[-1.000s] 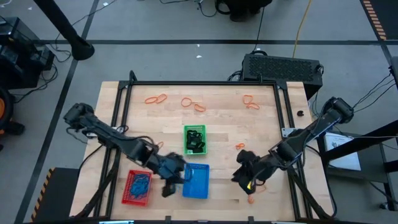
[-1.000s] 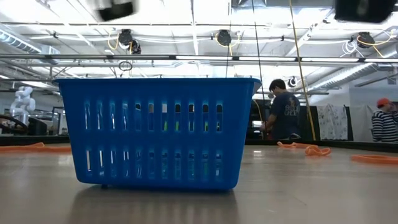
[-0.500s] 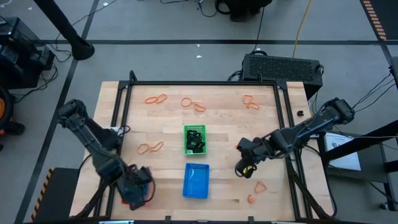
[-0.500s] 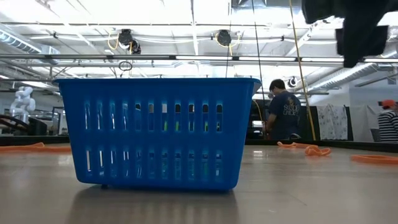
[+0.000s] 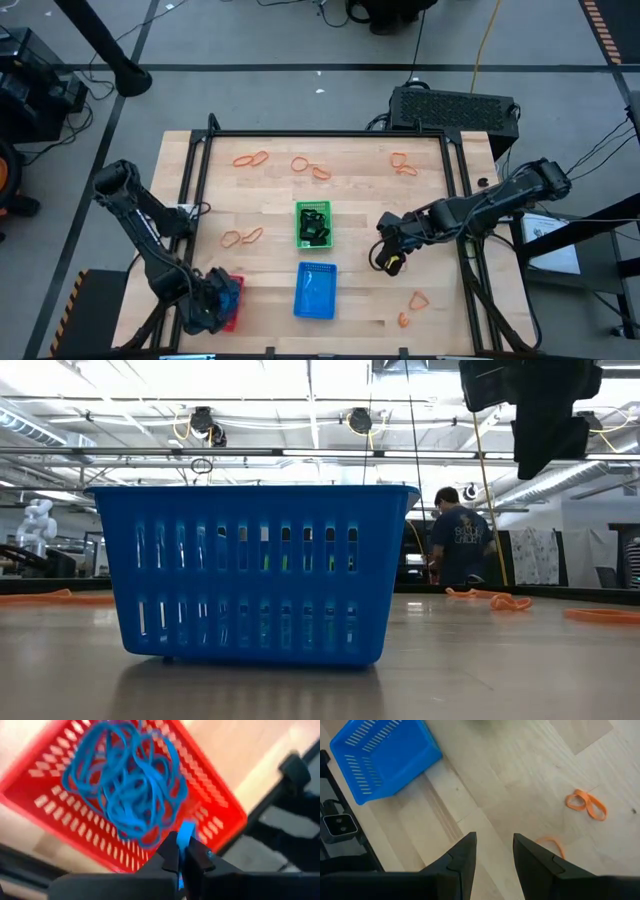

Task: Sort rubber bands into baskets
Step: Put the blue rubberband into the red bin, then put the orange rubberband into the blue bin

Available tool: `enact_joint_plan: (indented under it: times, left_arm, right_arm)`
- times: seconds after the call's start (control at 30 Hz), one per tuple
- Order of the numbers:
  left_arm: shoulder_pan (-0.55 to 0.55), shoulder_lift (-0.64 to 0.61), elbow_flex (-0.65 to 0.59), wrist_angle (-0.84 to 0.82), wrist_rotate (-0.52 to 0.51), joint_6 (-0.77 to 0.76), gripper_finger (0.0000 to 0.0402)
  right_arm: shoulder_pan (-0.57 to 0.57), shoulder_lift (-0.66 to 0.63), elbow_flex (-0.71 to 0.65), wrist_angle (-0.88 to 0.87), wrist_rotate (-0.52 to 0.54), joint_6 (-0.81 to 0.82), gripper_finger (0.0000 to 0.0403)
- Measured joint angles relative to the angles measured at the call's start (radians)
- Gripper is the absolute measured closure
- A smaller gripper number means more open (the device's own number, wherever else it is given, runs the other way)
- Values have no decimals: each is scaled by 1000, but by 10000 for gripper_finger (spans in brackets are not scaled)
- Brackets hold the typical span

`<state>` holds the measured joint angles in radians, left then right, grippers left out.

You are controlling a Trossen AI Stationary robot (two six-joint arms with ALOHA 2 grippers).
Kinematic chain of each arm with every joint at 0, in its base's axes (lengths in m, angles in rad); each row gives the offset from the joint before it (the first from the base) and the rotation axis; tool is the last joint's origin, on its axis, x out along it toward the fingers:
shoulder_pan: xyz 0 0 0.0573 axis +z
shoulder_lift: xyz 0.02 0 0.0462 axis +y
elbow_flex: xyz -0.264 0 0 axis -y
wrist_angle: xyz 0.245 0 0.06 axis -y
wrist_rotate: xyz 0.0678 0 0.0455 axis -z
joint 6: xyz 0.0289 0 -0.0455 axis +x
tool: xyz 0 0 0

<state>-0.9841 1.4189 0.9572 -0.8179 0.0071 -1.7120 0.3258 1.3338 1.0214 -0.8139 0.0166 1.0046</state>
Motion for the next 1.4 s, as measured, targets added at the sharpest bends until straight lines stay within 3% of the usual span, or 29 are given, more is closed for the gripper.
enact_joint_plan:
  times: [0.33, 0.53, 0.7, 0.87, 1.07, 1.4]
  left_arm:
    - [18, 0, -14, -2, -14, 21, 295]
    - [24, 0, -14, -11, 46, 55, 237]
    - [30, -14, -13, 2, 107, 147, 222]
    - [39, -49, 13, 31, -9, 221, 221]
    - [141, -69, 19, 224, -165, 393, 221]
    - [405, 64, 19, 712, -142, 839, 221]
  right_arm:
    - [4, 0, 0, 1, -49, 26, 282]
    - [14, 0, 0, 2, -49, 57, 282]
    - [43, 0, 0, 2, -50, 100, 282]
    - [106, 1, 0, 22, -74, 187, 282]
    - [229, 5, 0, 89, -53, 324, 282]
    - [469, 120, 0, 190, 12, 547, 282]
